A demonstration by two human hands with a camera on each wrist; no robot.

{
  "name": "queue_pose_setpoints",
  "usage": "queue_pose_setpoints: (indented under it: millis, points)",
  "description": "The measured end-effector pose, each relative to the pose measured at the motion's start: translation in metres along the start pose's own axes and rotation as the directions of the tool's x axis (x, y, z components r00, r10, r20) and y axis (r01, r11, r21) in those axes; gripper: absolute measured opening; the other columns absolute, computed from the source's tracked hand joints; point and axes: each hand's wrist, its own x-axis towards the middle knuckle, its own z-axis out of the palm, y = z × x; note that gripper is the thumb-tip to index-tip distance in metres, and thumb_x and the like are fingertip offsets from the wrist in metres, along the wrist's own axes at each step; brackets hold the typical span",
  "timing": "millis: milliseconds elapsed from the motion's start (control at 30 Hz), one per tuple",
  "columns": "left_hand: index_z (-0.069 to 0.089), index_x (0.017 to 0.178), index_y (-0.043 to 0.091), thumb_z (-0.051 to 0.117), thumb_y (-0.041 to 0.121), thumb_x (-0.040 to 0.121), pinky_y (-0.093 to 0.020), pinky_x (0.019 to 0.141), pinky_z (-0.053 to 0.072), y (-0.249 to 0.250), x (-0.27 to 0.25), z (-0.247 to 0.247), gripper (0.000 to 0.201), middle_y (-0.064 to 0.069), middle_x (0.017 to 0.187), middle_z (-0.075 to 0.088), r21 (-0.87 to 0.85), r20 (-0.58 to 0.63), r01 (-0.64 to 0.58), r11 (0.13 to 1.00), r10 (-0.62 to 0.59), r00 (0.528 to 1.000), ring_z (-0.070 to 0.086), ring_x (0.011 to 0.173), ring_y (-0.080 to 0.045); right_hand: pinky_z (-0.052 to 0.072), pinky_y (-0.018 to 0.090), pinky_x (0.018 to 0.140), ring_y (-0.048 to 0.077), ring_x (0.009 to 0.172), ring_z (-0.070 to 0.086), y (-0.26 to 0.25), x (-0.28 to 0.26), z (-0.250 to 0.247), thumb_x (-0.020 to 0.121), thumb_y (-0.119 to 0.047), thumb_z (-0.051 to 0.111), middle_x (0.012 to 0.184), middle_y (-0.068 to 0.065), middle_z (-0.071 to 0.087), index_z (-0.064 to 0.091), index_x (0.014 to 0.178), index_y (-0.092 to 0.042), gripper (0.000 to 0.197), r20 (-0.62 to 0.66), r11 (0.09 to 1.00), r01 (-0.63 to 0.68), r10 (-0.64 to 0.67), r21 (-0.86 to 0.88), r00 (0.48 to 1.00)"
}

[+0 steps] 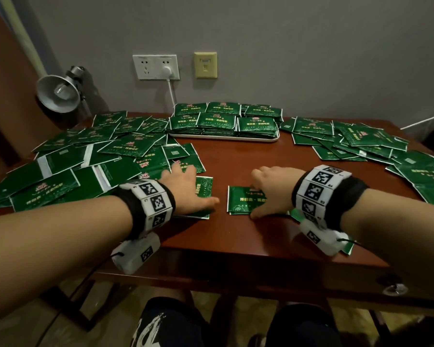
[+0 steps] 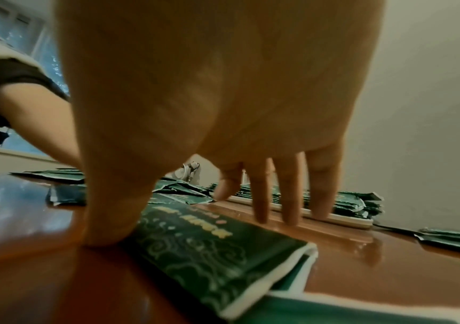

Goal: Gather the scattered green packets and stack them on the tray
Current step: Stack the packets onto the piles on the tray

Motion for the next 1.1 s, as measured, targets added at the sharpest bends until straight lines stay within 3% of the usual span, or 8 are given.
queue_pose_setpoints:
  millis: [67, 200, 267, 433, 667, 833, 967, 1100]
  points:
    - [0.026, 0.143, 0.019, 0.053, 0.079, 0.072, -0.05, 0.103, 0.036, 0.003, 0.0, 0.002, 0.097, -0.017, 0.145, 0.029, 0.057, 0.099, 0.037, 0.998, -0.042, 0.994, 0.031, 0.133, -0.038, 0.051, 0.036, 0.077, 0.019, 0.091, 0.055, -0.002, 0.002, -0.002, 0.073, -0.067, 0.066, 0.106, -0.003, 0.052, 0.051, 0.103, -0.023, 0.056, 0.021, 0.997, 0.074, -0.075, 0.031, 0.997]
    - [0.042, 0.119, 0.027, 0.067, 0.033, 0.076, -0.04, 0.09, 0.045, 0.003, 0.009, -0.008, 0.051, -0.006, 0.122, 0.04, -0.099, 0.134, -0.159, 0.982, 0.172, 0.976, 0.039, 0.116, -0.027, 0.043, 0.032, 0.069, 0.02, 0.086, 0.052, -0.006, 0.006, -0.003, 0.082, -0.054, 0.063, 0.096, -0.005, 0.045, 0.054, 0.1, -0.024, 0.036, 0.0, 0.99, 0.143, -0.143, -0.002, 0.99]
    - [0.045, 0.112, 0.031, 0.067, 0.025, 0.075, -0.038, 0.086, 0.044, 0.001, 0.01, -0.007, 0.043, -0.001, 0.113, 0.038, -0.141, 0.166, -0.231, 0.963, 0.253, 0.953, 0.038, 0.112, -0.023, 0.041, 0.03, 0.068, 0.021, 0.086, 0.053, -0.005, 0.006, -0.002, 0.081, -0.052, 0.063, 0.094, -0.005, 0.042, 0.053, 0.098, -0.026, 0.033, -0.012, 0.986, 0.165, -0.165, -0.019, 0.986]
    - [0.051, 0.103, 0.026, 0.072, 0.056, 0.072, -0.033, 0.084, 0.043, -0.002, 0.014, -0.003, 0.048, 0.0, 0.108, 0.044, -0.102, 0.047, -0.258, 0.961, 0.264, 0.963, 0.042, 0.104, -0.019, 0.042, 0.03, 0.062, 0.021, 0.086, 0.054, -0.002, 0.006, -0.007, 0.078, -0.042, 0.067, 0.102, -0.002, 0.046, 0.052, 0.102, -0.027, 0.032, 0.091, 0.984, 0.157, -0.149, -0.088, 0.985]
    - [0.05, 0.078, 0.027, 0.067, 0.047, 0.074, -0.035, 0.078, 0.049, 0.007, 0.014, -0.009, 0.026, 0.0, 0.096, 0.045, 0.074, 0.068, -0.354, 0.932, 0.35, 0.934, 0.047, 0.092, -0.021, 0.047, 0.031, 0.063, 0.024, 0.086, 0.057, -0.009, 0.015, -0.01, 0.076, -0.05, 0.067, 0.101, 0.003, 0.047, 0.058, 0.113, -0.018, 0.049, 0.105, 0.957, 0.183, -0.163, -0.223, 0.981]
    - [0.055, 0.086, 0.02, 0.066, 0.045, 0.075, -0.037, 0.075, 0.053, 0.008, 0.015, -0.007, 0.03, -0.002, 0.1, 0.04, 0.12, 0.064, -0.4, 0.909, 0.395, 0.917, 0.051, 0.086, -0.021, 0.04, 0.028, 0.051, 0.021, 0.076, 0.054, -0.002, 0.015, -0.011, 0.078, -0.043, 0.067, 0.1, 0.0, 0.043, 0.051, 0.096, -0.021, 0.033, 0.063, 0.973, 0.167, -0.158, -0.159, 0.985]
    - [0.048, 0.091, 0.018, 0.062, 0.043, 0.077, -0.038, 0.075, 0.053, 0.003, 0.018, -0.006, 0.031, -0.005, 0.1, 0.043, 0.101, 0.004, -0.422, 0.901, 0.424, 0.906, 0.05, 0.083, -0.021, 0.038, 0.027, 0.051, 0.017, 0.073, 0.053, 0.014, 0.015, -0.013, 0.075, -0.041, 0.068, 0.099, -0.002, 0.042, 0.05, 0.091, -0.024, 0.03, -0.037, 0.99, 0.136, -0.137, -0.026, 0.99]
    - [0.043, 0.095, 0.02, 0.068, 0.054, 0.071, -0.035, 0.069, 0.051, -0.004, 0.024, -0.009, 0.048, -0.003, 0.096, 0.042, 0.095, -0.015, -0.422, 0.902, 0.425, 0.905, 0.05, 0.08, -0.019, 0.04, 0.027, 0.054, 0.015, 0.07, 0.052, 0.03, 0.017, -0.017, 0.072, -0.042, 0.07, 0.096, -0.004, 0.042, 0.052, 0.091, -0.025, 0.032, -0.135, 0.991, 0.115, -0.105, 0.071, 0.985]
